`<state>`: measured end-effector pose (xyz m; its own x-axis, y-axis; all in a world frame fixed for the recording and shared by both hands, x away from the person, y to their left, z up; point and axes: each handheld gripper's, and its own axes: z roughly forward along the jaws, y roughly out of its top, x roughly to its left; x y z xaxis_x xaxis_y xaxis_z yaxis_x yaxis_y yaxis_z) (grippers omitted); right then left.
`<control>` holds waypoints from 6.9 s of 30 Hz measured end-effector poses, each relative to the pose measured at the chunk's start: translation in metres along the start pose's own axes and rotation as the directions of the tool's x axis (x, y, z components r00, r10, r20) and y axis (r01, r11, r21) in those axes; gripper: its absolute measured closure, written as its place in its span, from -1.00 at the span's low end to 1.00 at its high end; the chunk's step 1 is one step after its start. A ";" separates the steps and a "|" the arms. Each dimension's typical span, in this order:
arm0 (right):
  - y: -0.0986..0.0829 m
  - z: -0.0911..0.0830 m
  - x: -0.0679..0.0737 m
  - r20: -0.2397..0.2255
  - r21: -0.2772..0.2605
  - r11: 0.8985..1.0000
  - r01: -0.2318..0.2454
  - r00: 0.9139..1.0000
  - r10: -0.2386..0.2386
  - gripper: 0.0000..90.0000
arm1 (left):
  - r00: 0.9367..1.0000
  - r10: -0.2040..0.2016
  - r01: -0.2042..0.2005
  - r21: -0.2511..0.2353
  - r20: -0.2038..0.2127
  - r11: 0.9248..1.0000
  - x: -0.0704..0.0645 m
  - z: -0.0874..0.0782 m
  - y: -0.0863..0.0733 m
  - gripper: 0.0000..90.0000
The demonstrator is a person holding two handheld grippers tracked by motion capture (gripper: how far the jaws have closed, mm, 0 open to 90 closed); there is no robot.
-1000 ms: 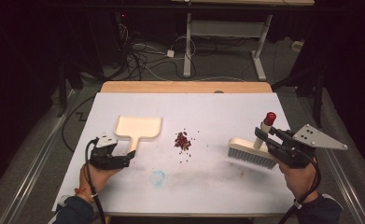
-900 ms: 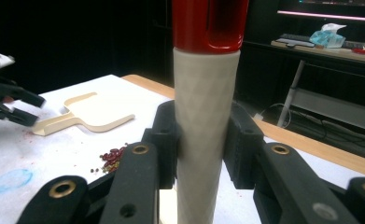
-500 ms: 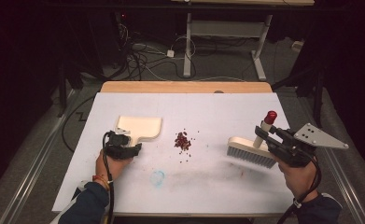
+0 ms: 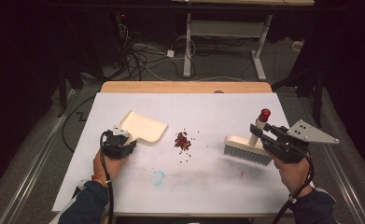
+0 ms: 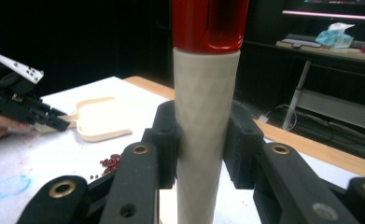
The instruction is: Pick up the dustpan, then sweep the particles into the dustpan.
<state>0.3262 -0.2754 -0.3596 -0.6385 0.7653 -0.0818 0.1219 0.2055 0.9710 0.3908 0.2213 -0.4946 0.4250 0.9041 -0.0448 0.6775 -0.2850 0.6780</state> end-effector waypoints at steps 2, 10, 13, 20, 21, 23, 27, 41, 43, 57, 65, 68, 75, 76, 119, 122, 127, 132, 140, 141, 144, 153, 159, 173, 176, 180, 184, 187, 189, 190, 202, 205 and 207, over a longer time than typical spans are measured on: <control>0.000 0.000 -0.001 -0.004 -0.002 1.000 -0.001 1.000 0.001 0.55 | 1.000 0.010 -0.010 -0.012 -0.002 1.000 0.002 -0.003 0.000 0.41; 0.001 -0.002 -0.001 0.001 -0.007 1.000 -0.006 1.000 0.006 0.55 | 0.999 0.035 -0.035 -0.052 -0.013 0.998 0.005 -0.018 0.001 0.41; 0.000 -0.003 -0.002 0.007 -0.004 1.000 -0.004 1.000 0.004 0.55 | 0.998 0.059 -0.060 -0.067 -0.019 0.996 0.005 -0.024 0.002 0.41; 0.002 0.000 -0.001 0.004 -0.009 1.000 -0.007 1.000 0.007 0.55 | 0.994 0.108 -0.109 -0.099 -0.010 0.989 0.002 -0.044 0.000 0.41; 0.002 0.000 -0.001 0.004 -0.009 1.000 -0.007 1.000 0.007 0.55 | 0.993 0.115 -0.115 -0.100 -0.003 0.988 0.002 -0.048 0.000 0.41; 0.002 0.001 -0.001 0.008 -0.009 1.000 -0.002 1.000 0.002 0.55 | 0.993 0.120 -0.119 -0.106 0.012 0.987 0.003 -0.054 -0.002 0.41; 0.003 0.009 -0.003 -0.011 -0.014 1.000 -0.022 1.000 0.022 0.55 | 0.988 0.143 -0.135 -0.109 0.064 0.985 0.004 -0.068 -0.008 0.41; 0.023 0.078 -0.004 0.017 0.004 1.000 -0.008 1.000 0.008 0.55 | 0.958 0.212 -0.208 -0.040 0.195 0.977 -0.011 -0.095 -0.042 0.41; 0.026 0.084 -0.004 0.016 0.006 1.000 -0.019 1.000 0.019 0.55 | 0.950 0.223 -0.222 -0.028 0.217 0.975 -0.015 -0.094 -0.043 0.41; 0.037 0.166 0.000 0.135 -0.020 0.999 -0.041 0.990 0.043 0.55 | 0.916 0.311 -0.330 0.035 0.255 0.943 -0.052 -0.083 -0.046 0.41; 0.022 0.189 0.025 0.116 -0.016 1.000 -0.001 0.993 0.002 0.55 | 0.922 0.296 -0.314 0.033 0.251 0.949 -0.060 -0.080 -0.047 0.41; 0.017 0.190 0.033 0.085 -0.018 1.000 0.006 0.996 -0.005 0.55 | 0.922 0.299 -0.317 0.035 0.247 0.948 -0.065 -0.077 -0.048 0.41; 0.011 0.190 0.055 0.018 -0.005 1.000 0.022 1.000 -0.022 0.55 | 0.921 0.303 -0.321 0.040 0.244 0.946 -0.073 -0.075 -0.048 0.41; 0.011 0.189 0.057 0.013 -0.002 1.000 0.029 0.999 -0.029 0.55 | 0.922 0.302 -0.321 0.040 0.244 0.946 -0.074 -0.074 -0.048 0.41; 0.018 0.170 0.081 0.041 -0.011 0.988 0.156 0.987 -0.155 0.55 | 0.922 0.285 -0.310 0.059 0.260 0.949 -0.076 -0.066 -0.042 0.40; 0.011 0.176 0.089 -0.003 0.014 0.988 0.153 0.988 -0.153 0.55 | 0.924 0.283 -0.308 0.061 0.255 0.949 -0.078 -0.066 -0.041 0.40; 0.009 0.170 0.105 -0.094 0.015 0.986 0.166 0.982 -0.164 0.55 | 0.928 0.273 -0.297 0.063 0.255 0.953 -0.077 -0.063 -0.037 0.40; 0.009 0.159 0.115 -0.142 0.024 0.989 0.147 0.980 -0.142 0.55 | 0.932 0.265 -0.291 0.075 0.247 0.954 -0.077 -0.059 -0.034 0.40; 0.009 0.144 0.137 -0.152 0.030 0.995 0.094 0.984 -0.088 0.54 | 0.939 0.249 -0.277 0.090 0.236 0.957 -0.082 -0.055 -0.033 0.40; 0.009 0.141 0.143 -0.127 0.034 0.996 0.084 0.989 -0.079 0.54 | 0.940 0.247 -0.274 0.091 0.233 0.957 -0.083 -0.055 -0.033 0.40; 0.010 0.139 0.151 -0.118 0.034 0.997 0.075 0.990 -0.071 0.54 | 0.945 0.238 -0.265 0.096 0.225 0.959 -0.087 -0.053 -0.031 0.40; 0.009 0.137 0.162 -0.141 0.030 0.997 0.067 0.988 -0.062 0.54 | 0.952 0.228 -0.254 0.116 0.203 0.960 -0.097 -0.045 -0.028 0.40; 0.011 0.135 0.164 -0.145 0.030 0.998 0.061 0.988 -0.056 0.54 | 0.952 0.232 -0.258 0.117 0.199 0.959 -0.097 -0.042 -0.025 0.40; 0.029 0.137 0.142 -0.158 -0.030 0.997 0.067 0.985 -0.071 0.55 | 0.942 0.256 -0.285 0.113 0.215 0.952 -0.089 -0.041 -0.027 0.40; 0.035 0.130 0.132 -0.143 -0.048 0.997 0.062 0.987 -0.068 0.55 | 0.938 0.274 -0.302 0.110 0.215 0.947 -0.086 -0.045 -0.028 0.40; 0.039 0.115 0.114 -0.121 -0.047 0.997 0.059 0.991 -0.064 0.55 | 0.928 0.306 -0.335 0.118 0.213 0.935 -0.081 -0.050 -0.030 0.40; 0.035 0.099 0.097 -0.069 -0.030 0.997 0.076 0.995 -0.078 0.55 | 0.923 0.305 -0.342 0.133 0.236 0.930 -0.079 -0.054 -0.034 0.40; 0.028 0.090 0.087 -0.020 -0.010 0.996 0.088 0.996 -0.088 0.55 | 0.914 0.313 -0.356 0.140 0.256 0.924 -0.083 -0.058 -0.037 0.40; 0.024 0.085 0.084 0.007 0.012 0.995 0.102 0.995 -0.102 0.55 | 0.904 0.332 -0.379 0.146 0.269 0.914 -0.090 -0.060 -0.040 0.40; 0.022 0.083 0.083 0.015 0.023 0.994 0.111 0.994 -0.111 0.55 | 0.899 0.345 -0.393 0.149 0.268 0.907 -0.094 -0.060 -0.041 0.40; 0.002 0.050 0.061 0.070 0.083 0.992 0.098 0.992 -0.104 0.55 | 0.877 0.388 -0.443 0.165 0.284 0.881 -0.116 -0.061 -0.040 0.40; 0.000 0.051 0.060 0.066 0.085 0.993 0.085 0.994 -0.090 0.55 | 0.877 0.388 -0.444 0.166 0.283 0.881 -0.118 -0.059 -0.038 0.40; -0.002 0.053 0.062 0.055 0.088 0.992 0.087 0.994 -0.092 0.55 | 0.876 0.393 -0.448 0.169 0.281 0.878 -0.120 -0.058 -0.037 0.40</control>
<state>0.3266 -0.1956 -0.3782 -0.6041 0.7755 -0.1834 0.1323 0.3246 0.9366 0.2806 0.1420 -0.4719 0.8070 0.5901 0.0214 0.5056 -0.7092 0.4913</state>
